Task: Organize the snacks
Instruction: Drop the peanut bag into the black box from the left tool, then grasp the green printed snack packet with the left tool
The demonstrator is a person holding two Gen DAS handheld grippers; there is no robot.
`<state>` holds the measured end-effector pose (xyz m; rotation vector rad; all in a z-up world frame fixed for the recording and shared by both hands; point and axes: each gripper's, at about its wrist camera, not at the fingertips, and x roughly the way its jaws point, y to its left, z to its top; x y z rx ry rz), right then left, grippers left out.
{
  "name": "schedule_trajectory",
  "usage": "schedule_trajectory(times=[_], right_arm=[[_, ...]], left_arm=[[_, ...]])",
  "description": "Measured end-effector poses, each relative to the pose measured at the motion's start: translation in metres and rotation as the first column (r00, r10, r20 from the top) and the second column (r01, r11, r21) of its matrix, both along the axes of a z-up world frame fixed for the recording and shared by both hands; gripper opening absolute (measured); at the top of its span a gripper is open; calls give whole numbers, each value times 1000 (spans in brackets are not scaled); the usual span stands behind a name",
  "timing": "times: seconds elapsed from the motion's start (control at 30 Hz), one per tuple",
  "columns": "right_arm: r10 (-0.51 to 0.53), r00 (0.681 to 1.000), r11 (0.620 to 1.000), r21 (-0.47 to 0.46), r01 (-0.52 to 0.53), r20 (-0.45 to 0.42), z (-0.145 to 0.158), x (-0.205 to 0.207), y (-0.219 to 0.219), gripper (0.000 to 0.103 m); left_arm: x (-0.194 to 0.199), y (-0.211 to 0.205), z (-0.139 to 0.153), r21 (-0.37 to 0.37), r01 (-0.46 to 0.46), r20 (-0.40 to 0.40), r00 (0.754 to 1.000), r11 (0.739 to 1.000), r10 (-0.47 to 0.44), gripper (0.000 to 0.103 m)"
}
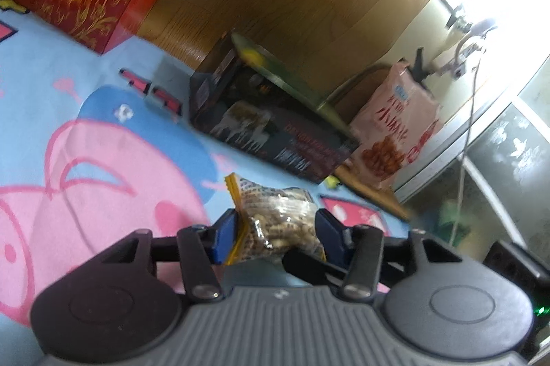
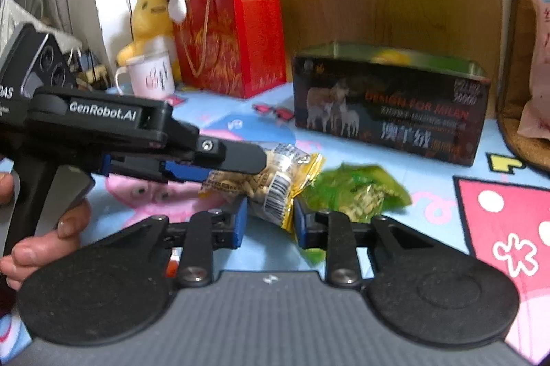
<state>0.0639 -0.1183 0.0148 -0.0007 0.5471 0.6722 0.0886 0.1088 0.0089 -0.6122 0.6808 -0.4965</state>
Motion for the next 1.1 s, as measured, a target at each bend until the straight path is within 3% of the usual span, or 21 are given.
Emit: schedule_trajectory(times=[0.13,0.3,0.37,0.43,0.53,0.63,0.73,0.87,1.1], right_arm=[[-27,995,999,48,22,97,24,5,-8,30],[-96,980,993,83,82,176,50,49,-27,30],[-137,973,989,78,125,183,53,70,-32,31],[-179,967,984,56,172,182,52,91,-35,33],[-259,952,965,5,262,160,45,113,-41,37],[-274,953,961,88,264,128,44,102,-62,37],[-249,963,962,138,235,98,39,82,-73,40],[-163,985,969,179,171,-62,18,71,-78,41],[-79,965,980,159,121,-250,-5,83,-59,43]], left_arm=[[20,-11,35,29,21,54,998,999,-22,50],[71,-41,74,124,31,144,988,992,-49,51],[93,-55,75,150,36,139,989,988,-57,52],[117,-66,69,165,33,123,991,986,-53,62],[131,-68,63,181,-17,106,994,983,-3,62],[117,-50,63,97,-18,112,994,995,8,62],[92,-37,63,108,-17,113,994,994,5,62],[57,-23,47,87,21,44,999,996,-25,63],[0,-5,13,-36,21,-49,999,999,-23,63]])
